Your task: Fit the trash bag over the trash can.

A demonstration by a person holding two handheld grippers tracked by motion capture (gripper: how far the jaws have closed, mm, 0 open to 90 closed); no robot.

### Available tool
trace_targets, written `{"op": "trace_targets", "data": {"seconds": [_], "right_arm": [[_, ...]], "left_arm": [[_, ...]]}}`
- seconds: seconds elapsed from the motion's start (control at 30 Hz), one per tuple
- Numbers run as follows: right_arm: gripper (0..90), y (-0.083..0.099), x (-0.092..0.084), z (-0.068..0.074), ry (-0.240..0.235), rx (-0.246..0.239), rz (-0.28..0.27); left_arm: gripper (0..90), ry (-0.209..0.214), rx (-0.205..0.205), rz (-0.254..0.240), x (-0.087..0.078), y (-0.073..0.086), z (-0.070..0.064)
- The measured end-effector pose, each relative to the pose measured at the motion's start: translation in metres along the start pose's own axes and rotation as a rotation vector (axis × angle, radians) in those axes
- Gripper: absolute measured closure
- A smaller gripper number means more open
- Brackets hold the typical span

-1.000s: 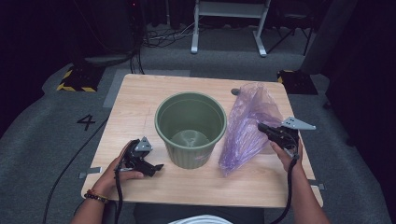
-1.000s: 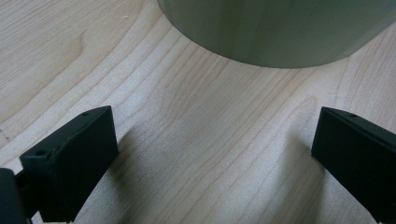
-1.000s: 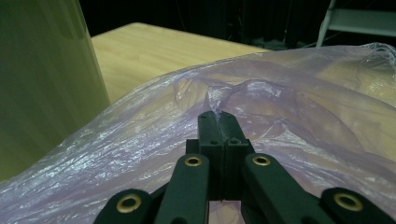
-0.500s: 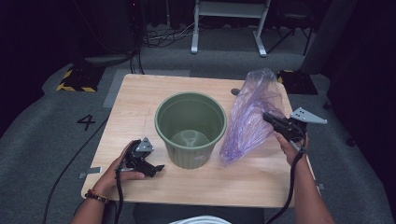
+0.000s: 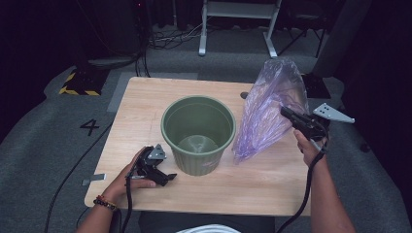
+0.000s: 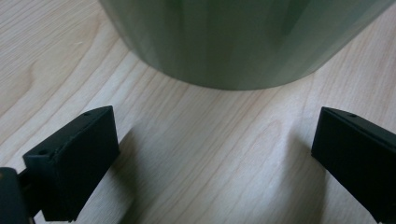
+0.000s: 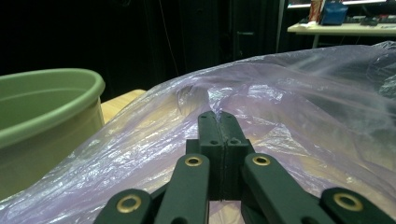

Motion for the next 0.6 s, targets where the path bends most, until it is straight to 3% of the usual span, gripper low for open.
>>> {"op": "trace_targets", "data": {"seconds": [0.6], "right_arm": [[90.0, -0.057, -0.012, 0.005, 0.031, -0.027, -0.089]], "left_arm": [[0.5, 0.049, 0.044, 0.003, 0.016, -0.018, -0.011]]}}
Point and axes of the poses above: each handheld gripper's, and its own axes: x roughly forward along the jaws, y roughly out of its underside, z roughly to its left, the point moved 5 cm from there along x, roughly forward along the jaws, and after that the axes turned 1 degree about z, right-handed, at the moved point
